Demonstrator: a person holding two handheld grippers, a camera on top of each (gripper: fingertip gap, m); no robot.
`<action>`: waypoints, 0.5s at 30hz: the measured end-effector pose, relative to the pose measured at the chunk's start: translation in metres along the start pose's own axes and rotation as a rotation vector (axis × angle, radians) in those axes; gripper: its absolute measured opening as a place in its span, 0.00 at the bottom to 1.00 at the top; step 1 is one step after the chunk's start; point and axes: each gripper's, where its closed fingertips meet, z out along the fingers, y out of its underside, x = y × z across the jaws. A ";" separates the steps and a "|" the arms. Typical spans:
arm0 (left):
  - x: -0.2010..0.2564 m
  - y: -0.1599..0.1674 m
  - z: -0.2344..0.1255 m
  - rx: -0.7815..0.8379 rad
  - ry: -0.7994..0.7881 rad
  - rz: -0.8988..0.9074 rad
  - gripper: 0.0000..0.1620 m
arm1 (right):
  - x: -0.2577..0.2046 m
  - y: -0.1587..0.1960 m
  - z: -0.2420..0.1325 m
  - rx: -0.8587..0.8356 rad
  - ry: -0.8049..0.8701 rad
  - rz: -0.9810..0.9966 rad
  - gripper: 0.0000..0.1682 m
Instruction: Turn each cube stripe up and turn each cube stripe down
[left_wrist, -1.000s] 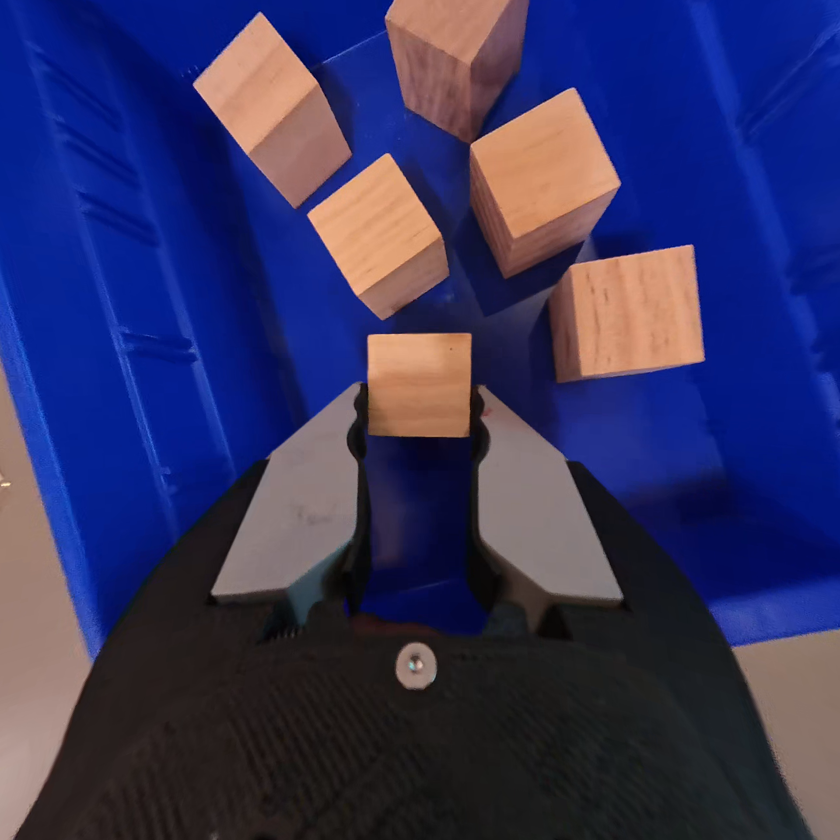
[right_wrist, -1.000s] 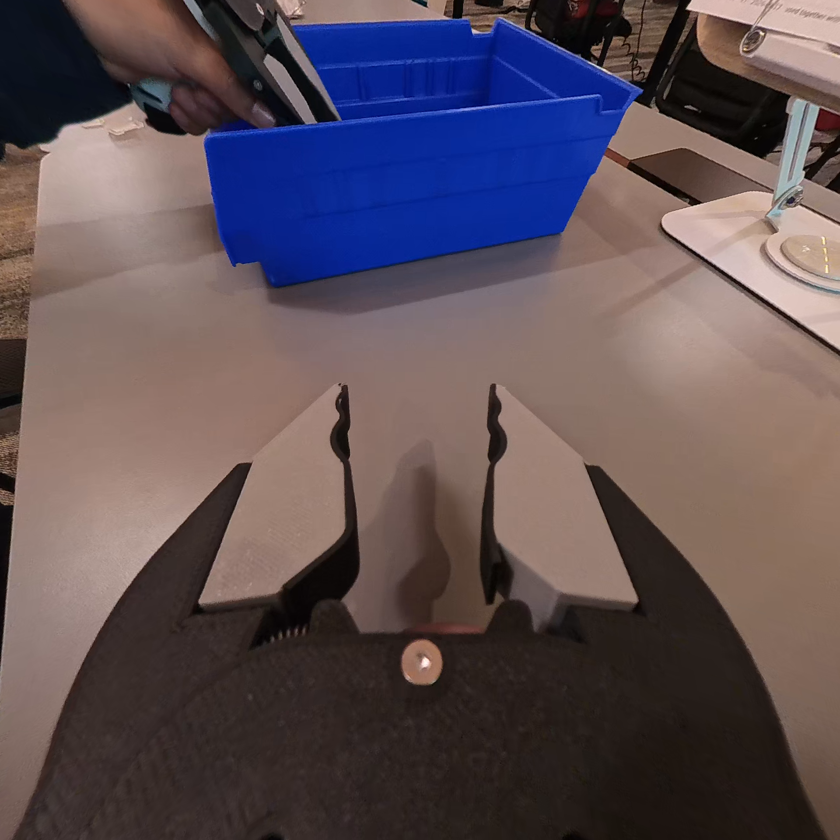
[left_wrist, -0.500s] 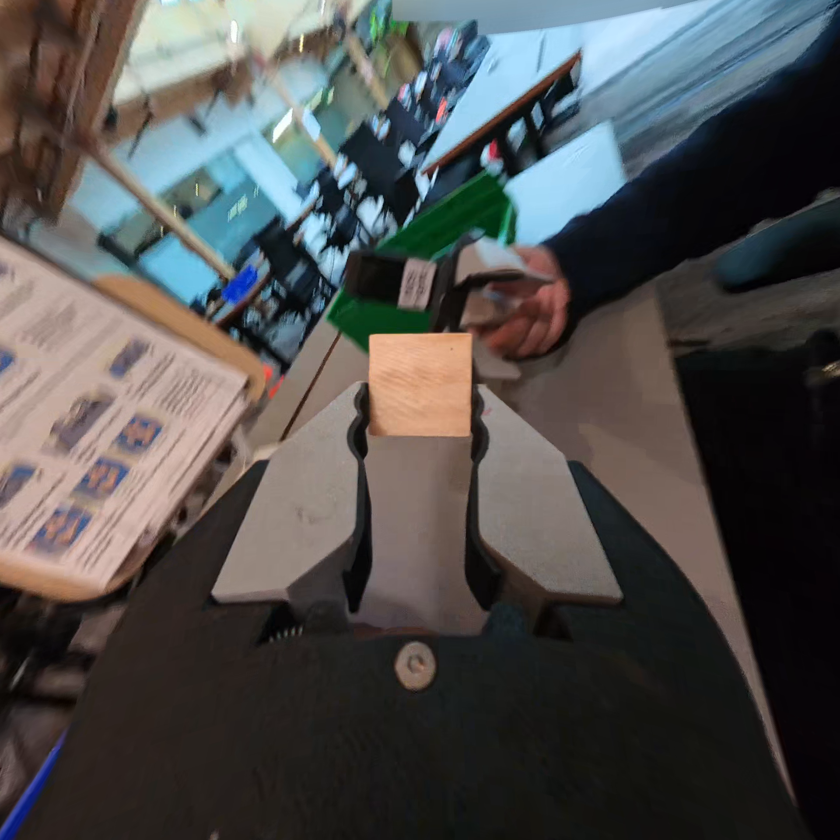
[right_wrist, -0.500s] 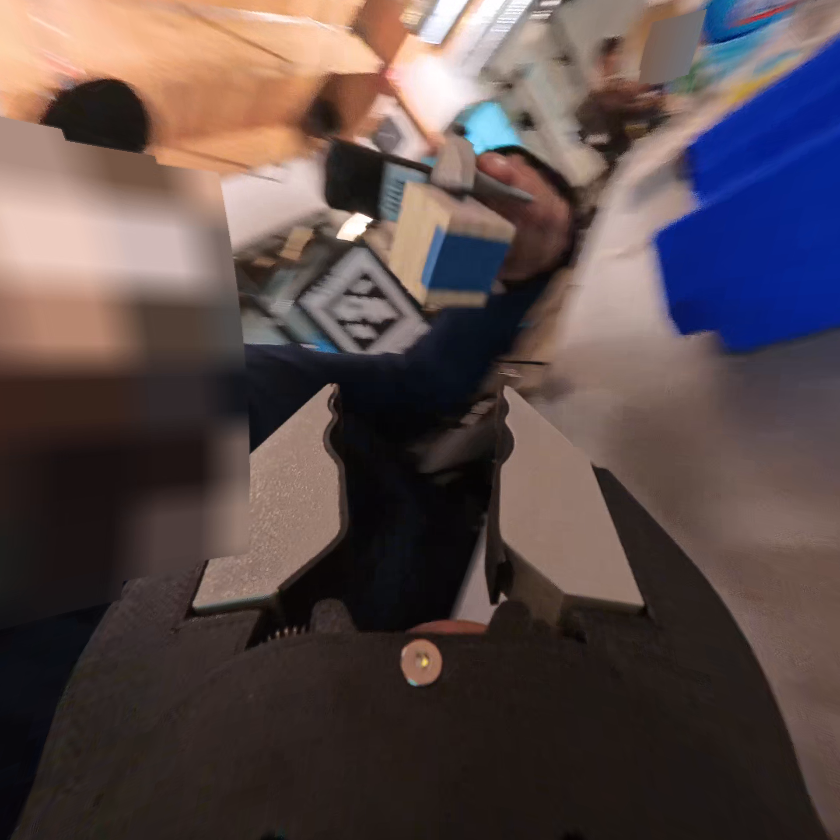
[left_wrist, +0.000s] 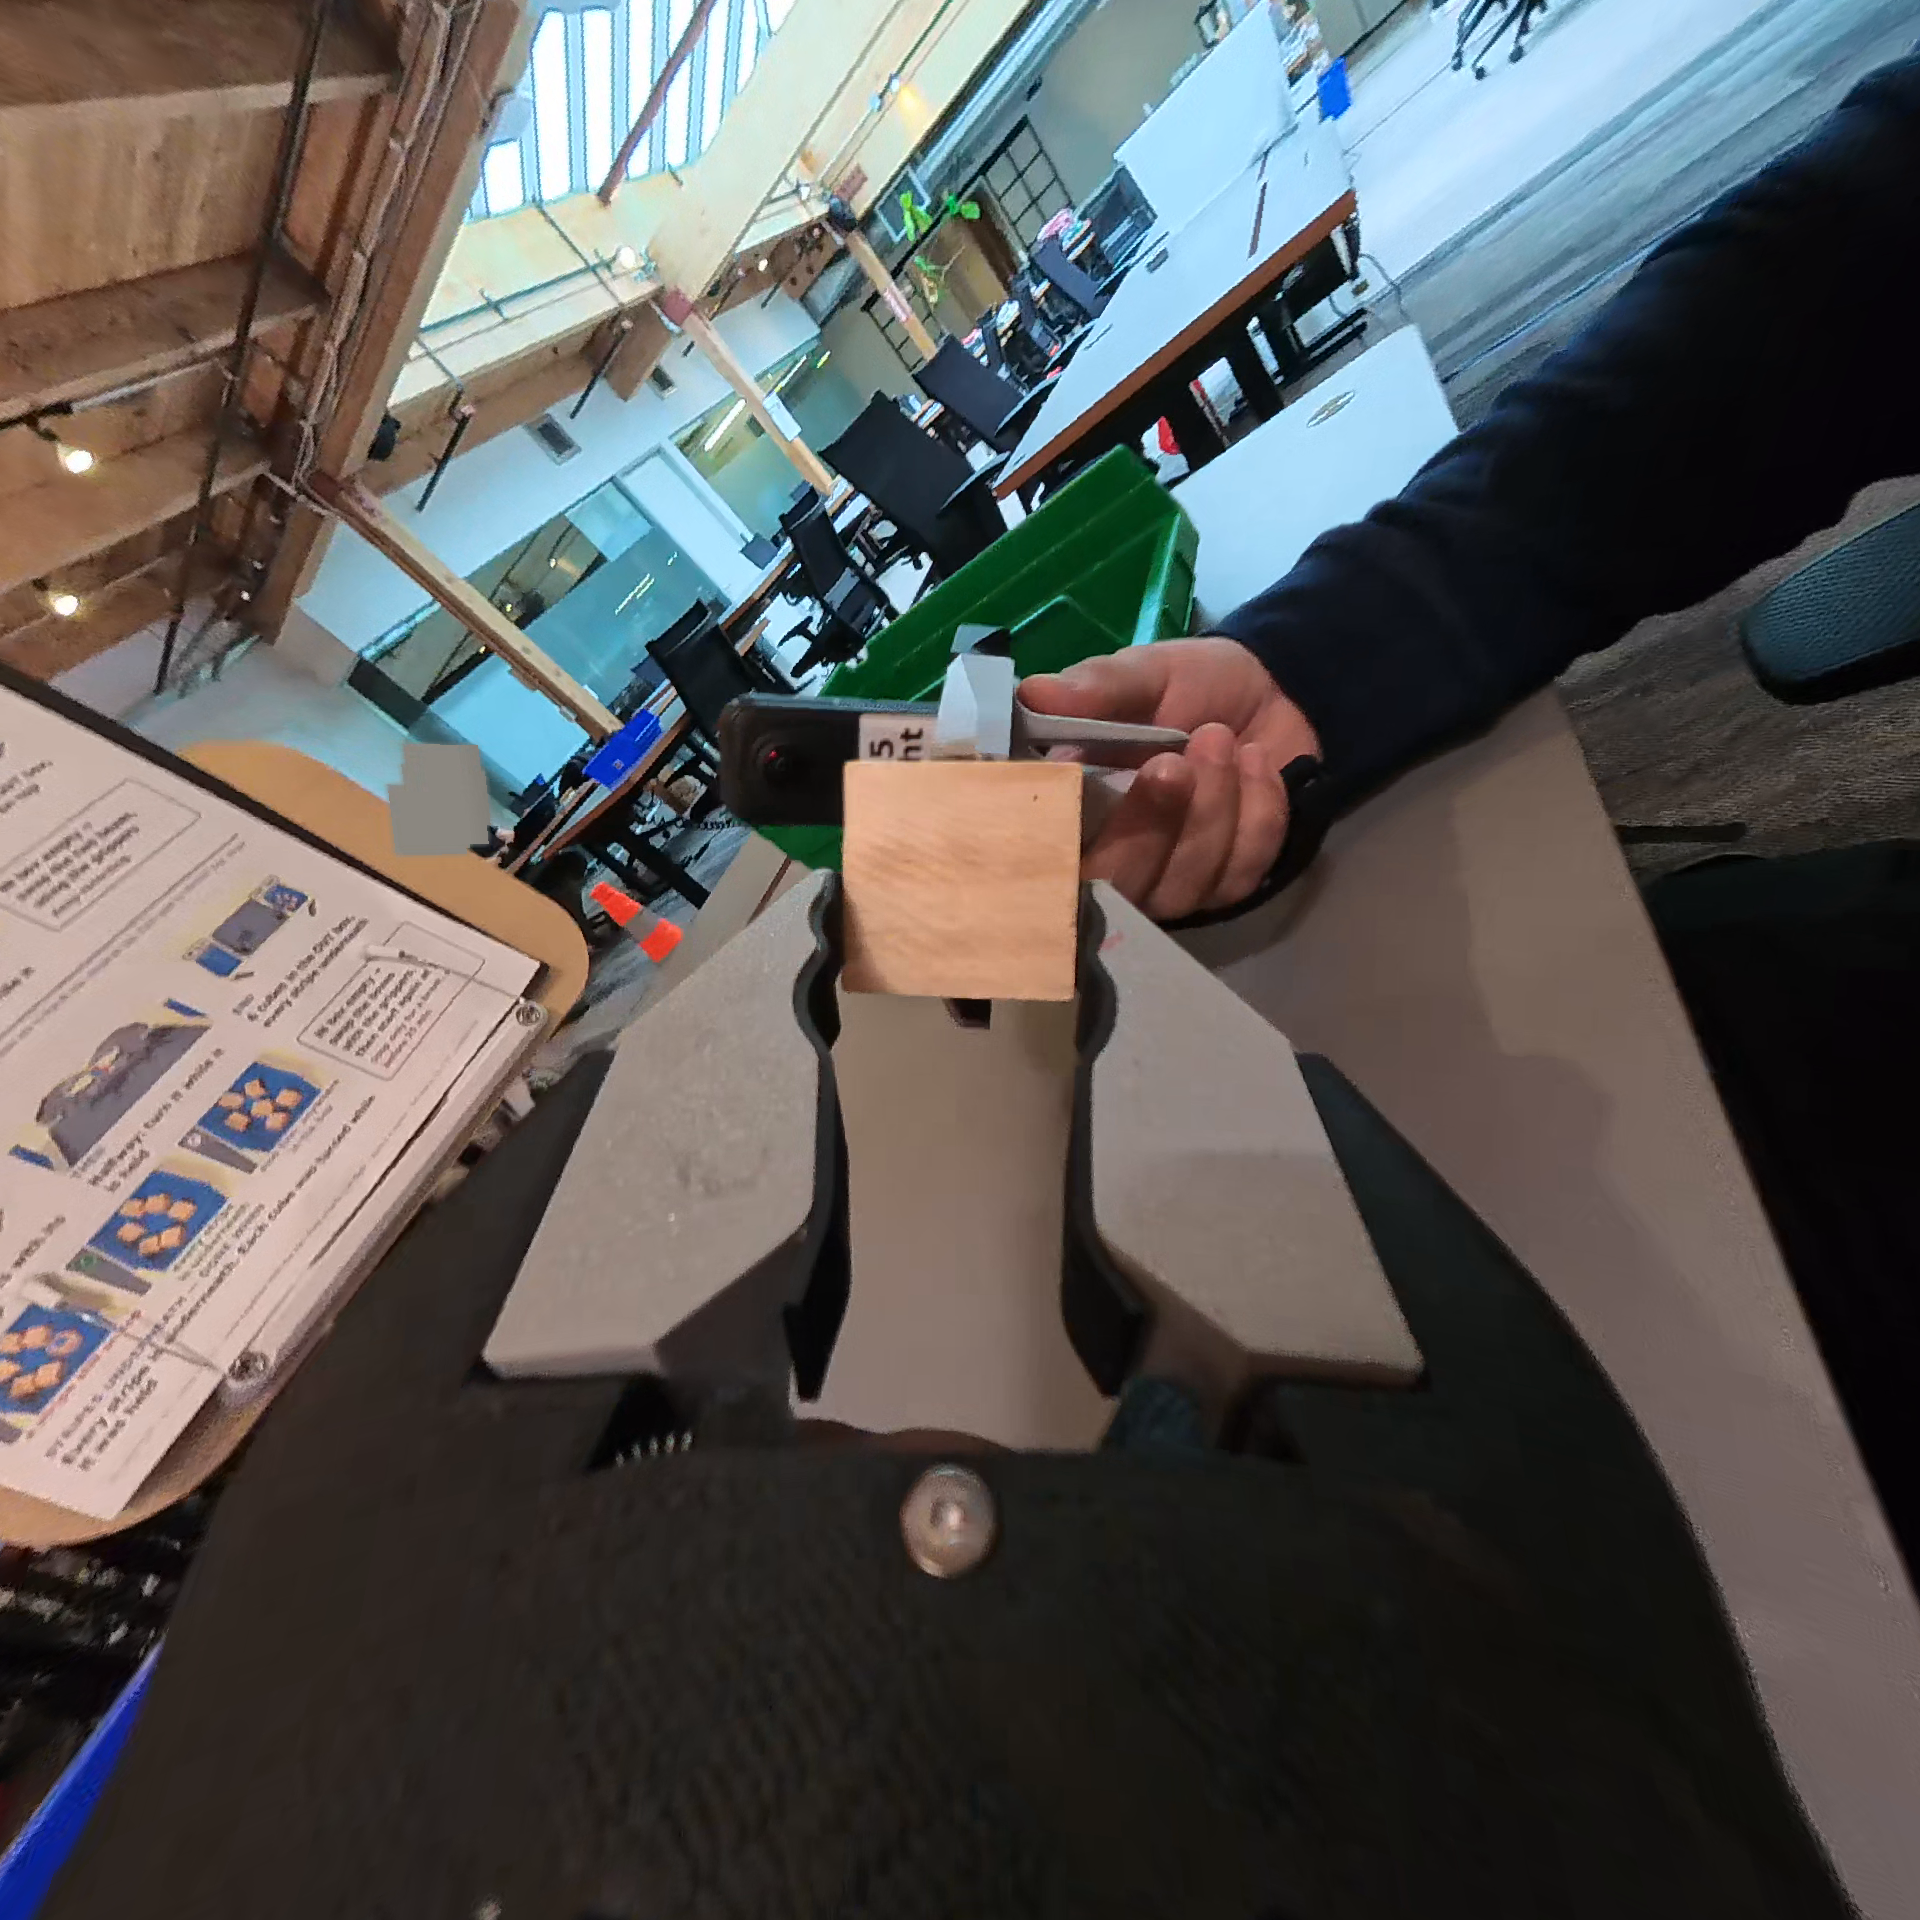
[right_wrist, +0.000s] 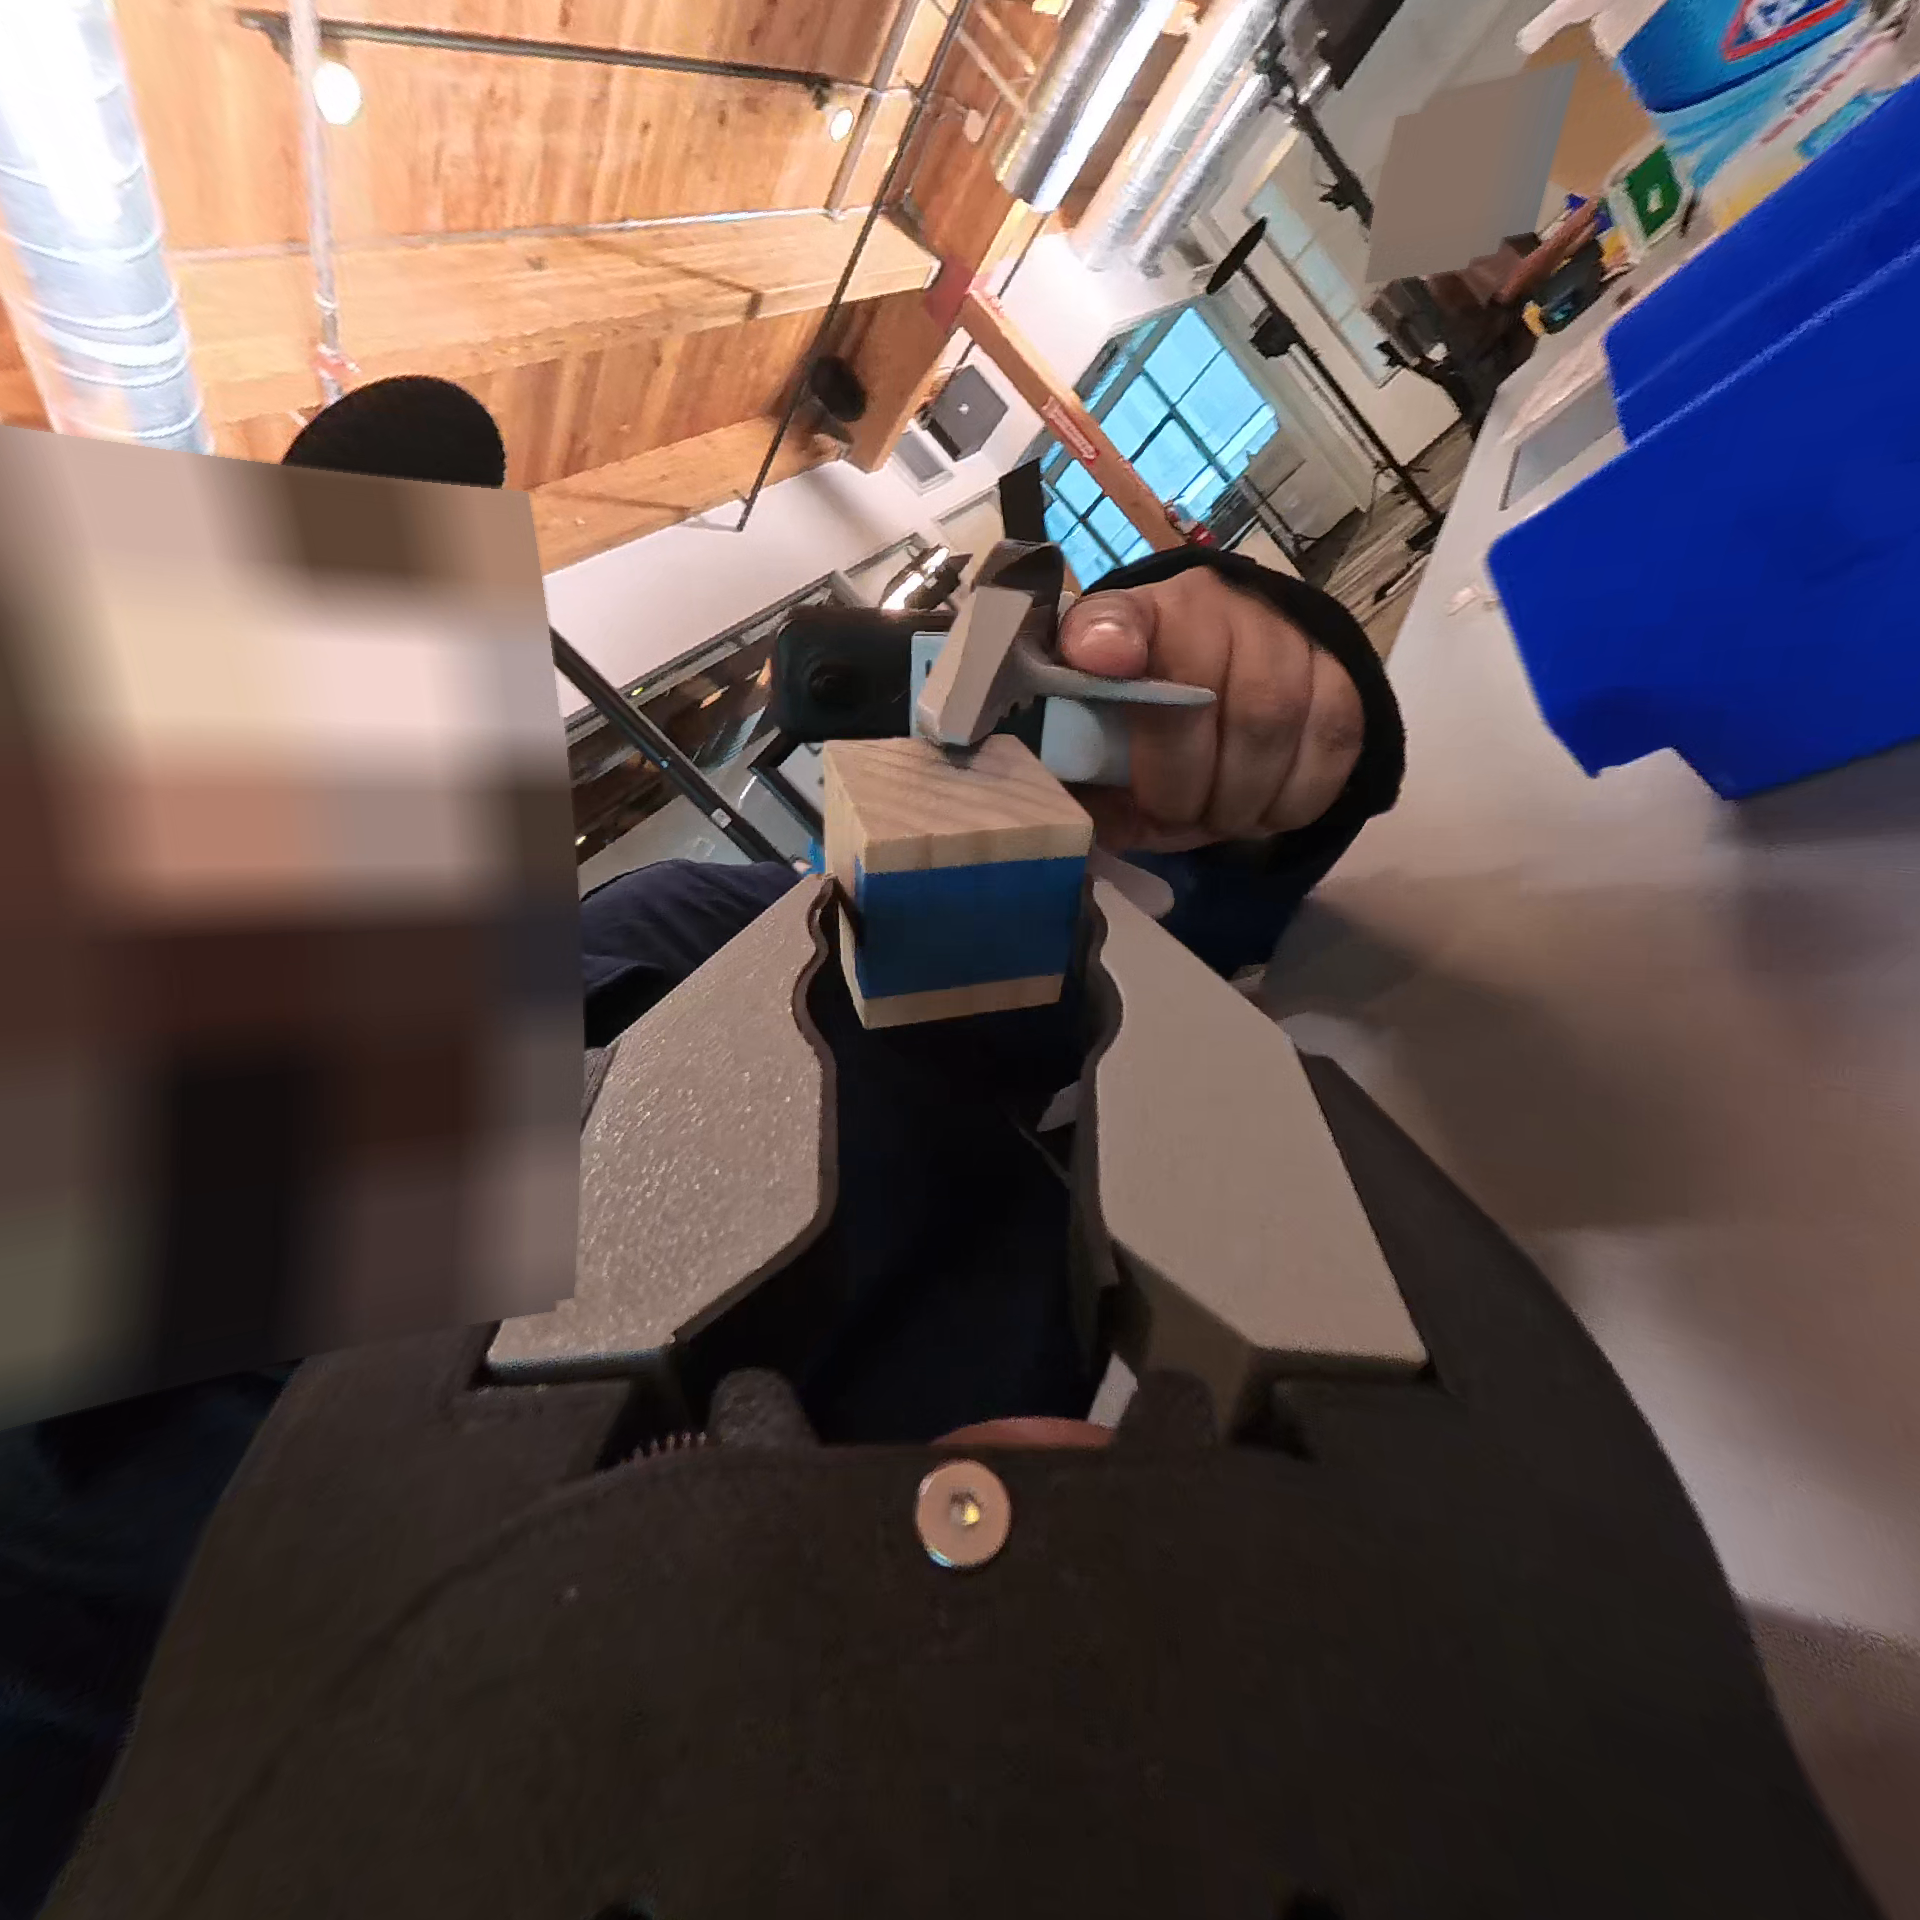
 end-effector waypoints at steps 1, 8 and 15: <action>-0.002 0.005 0.000 -0.013 -0.008 -0.009 0.27 | 0.004 -0.001 -0.001 0.009 0.021 0.001 0.26; -0.019 0.033 0.011 -0.047 -0.119 -0.182 0.36 | 0.024 -0.019 -0.018 0.052 0.292 -0.177 0.25; -0.039 0.032 0.014 0.032 -0.288 -0.288 0.44 | -0.018 -0.077 -0.065 0.228 0.783 -0.685 0.24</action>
